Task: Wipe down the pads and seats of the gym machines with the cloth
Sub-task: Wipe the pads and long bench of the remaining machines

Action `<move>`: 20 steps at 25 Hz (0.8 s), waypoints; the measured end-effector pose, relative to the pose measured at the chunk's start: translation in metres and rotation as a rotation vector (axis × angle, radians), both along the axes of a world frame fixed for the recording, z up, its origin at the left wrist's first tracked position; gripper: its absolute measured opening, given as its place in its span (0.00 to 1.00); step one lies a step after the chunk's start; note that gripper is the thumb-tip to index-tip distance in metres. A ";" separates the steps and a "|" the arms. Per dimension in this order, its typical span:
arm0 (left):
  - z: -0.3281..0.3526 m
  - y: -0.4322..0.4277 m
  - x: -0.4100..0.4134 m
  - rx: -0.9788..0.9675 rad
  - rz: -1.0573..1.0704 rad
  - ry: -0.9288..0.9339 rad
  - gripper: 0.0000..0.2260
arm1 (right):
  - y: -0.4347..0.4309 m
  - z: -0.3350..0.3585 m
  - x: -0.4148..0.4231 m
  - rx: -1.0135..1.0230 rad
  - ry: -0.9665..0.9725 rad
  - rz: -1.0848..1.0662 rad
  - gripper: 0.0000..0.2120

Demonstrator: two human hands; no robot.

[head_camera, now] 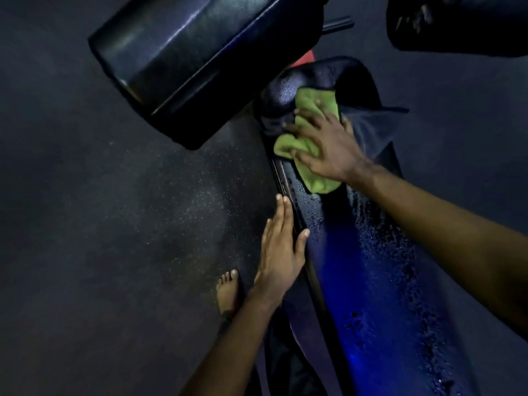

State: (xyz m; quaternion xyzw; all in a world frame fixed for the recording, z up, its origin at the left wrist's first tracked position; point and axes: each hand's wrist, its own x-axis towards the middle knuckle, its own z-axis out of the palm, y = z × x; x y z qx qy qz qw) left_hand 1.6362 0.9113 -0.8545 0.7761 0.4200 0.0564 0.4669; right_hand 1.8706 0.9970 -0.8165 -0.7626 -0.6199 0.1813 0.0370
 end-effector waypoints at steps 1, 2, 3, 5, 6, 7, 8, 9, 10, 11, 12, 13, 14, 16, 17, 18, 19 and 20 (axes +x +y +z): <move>0.000 -0.008 -0.003 -0.011 0.001 -0.001 0.31 | -0.010 0.000 0.000 -0.018 0.000 0.056 0.26; 0.000 -0.015 -0.005 -0.028 0.004 -0.006 0.31 | -0.010 -0.001 0.000 -0.023 0.003 0.065 0.26; 0.000 -0.020 -0.006 -0.051 0.013 -0.014 0.30 | -0.003 0.000 -0.003 -0.016 0.003 0.033 0.26; 0.000 -0.023 -0.006 -0.076 0.035 -0.029 0.30 | 0.024 0.001 -0.015 -0.002 -0.008 -0.121 0.26; -0.001 -0.021 -0.005 -0.072 0.038 -0.031 0.31 | 0.040 0.000 -0.025 0.001 -0.013 -0.193 0.26; -0.002 -0.020 -0.004 -0.059 0.032 -0.028 0.31 | 0.051 -0.002 -0.035 0.001 -0.020 -0.241 0.26; -0.003 -0.018 -0.004 -0.041 0.027 -0.023 0.32 | 0.058 -0.004 -0.043 0.003 -0.034 -0.253 0.26; -0.004 -0.017 -0.005 -0.027 0.025 -0.021 0.32 | 0.058 -0.005 -0.047 0.012 -0.047 -0.226 0.25; -0.004 -0.016 -0.006 -0.023 0.025 -0.027 0.32 | 0.049 -0.005 -0.048 0.018 -0.052 -0.170 0.24; -0.003 -0.015 -0.007 -0.025 0.027 -0.034 0.32 | 0.034 -0.004 -0.046 0.022 -0.042 -0.091 0.23; -0.001 -0.014 -0.009 -0.029 0.028 -0.038 0.32 | 0.017 -0.002 -0.043 0.026 -0.016 -0.015 0.24; 0.000 -0.012 -0.011 -0.029 0.023 -0.038 0.32 | -0.003 0.000 -0.041 0.017 0.027 0.035 0.24; 0.001 -0.009 -0.011 -0.022 0.016 -0.036 0.33 | -0.024 0.003 -0.039 0.001 0.073 0.057 0.25; 0.001 -0.006 -0.011 -0.013 0.011 -0.023 0.33 | -0.059 0.006 -0.038 -0.030 0.125 0.056 0.25; 0.001 -0.006 -0.011 -0.019 0.013 -0.020 0.34 | -0.069 0.006 -0.038 -0.043 0.111 0.055 0.25; 0.001 -0.007 -0.011 -0.025 0.017 -0.021 0.34 | -0.073 0.005 -0.037 -0.053 0.077 0.067 0.25; 0.002 -0.008 -0.010 -0.028 0.023 -0.026 0.34 | -0.071 0.004 -0.037 -0.056 0.044 0.087 0.25; 0.002 -0.009 -0.010 -0.032 0.033 -0.032 0.34 | -0.061 0.004 -0.038 -0.054 0.021 0.108 0.25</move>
